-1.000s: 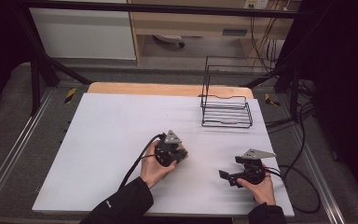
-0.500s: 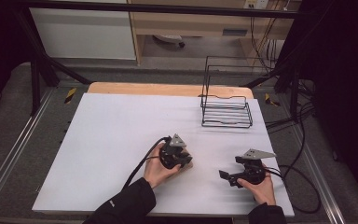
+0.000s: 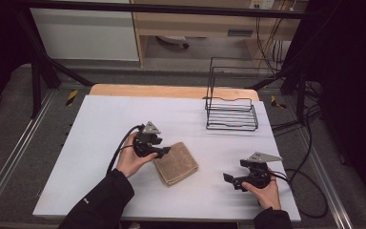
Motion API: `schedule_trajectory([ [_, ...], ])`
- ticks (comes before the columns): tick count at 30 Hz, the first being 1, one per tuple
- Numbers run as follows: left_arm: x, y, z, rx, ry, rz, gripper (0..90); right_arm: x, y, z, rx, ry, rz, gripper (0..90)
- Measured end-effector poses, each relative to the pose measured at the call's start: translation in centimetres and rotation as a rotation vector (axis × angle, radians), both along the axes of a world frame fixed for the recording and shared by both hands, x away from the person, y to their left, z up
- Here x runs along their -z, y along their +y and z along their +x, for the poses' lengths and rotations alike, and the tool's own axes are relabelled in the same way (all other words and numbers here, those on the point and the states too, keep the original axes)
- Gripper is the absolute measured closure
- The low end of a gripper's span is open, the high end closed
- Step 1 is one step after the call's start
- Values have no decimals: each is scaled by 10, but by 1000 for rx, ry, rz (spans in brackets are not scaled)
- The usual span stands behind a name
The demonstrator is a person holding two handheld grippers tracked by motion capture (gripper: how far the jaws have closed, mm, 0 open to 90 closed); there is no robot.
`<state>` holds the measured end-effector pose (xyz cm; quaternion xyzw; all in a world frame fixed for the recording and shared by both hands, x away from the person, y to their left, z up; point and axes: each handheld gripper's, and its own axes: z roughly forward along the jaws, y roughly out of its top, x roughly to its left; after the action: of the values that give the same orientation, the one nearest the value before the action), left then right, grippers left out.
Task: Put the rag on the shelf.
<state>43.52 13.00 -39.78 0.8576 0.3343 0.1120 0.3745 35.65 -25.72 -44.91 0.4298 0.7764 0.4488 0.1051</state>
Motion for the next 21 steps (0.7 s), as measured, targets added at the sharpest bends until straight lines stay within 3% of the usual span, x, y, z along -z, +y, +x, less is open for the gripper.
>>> schedule_trajectory([
  [4, 13, 12, 6, -12, 51, 37, 482, -3, 5, 0, 16, -9, -11, 27],
  [9, 31, 21, 6, -22, 111, 43, 532, -8, 18, 0, 27, -31, -8, 27],
  [16, 42, 24, 4, -11, 133, 6, 662, -12, 48, 1, 60, 19, -28, 32],
  [21, 44, 23, 3, -8, 141, -2, 720, -10, 69, 5, 39, 47, -16, 141],
])
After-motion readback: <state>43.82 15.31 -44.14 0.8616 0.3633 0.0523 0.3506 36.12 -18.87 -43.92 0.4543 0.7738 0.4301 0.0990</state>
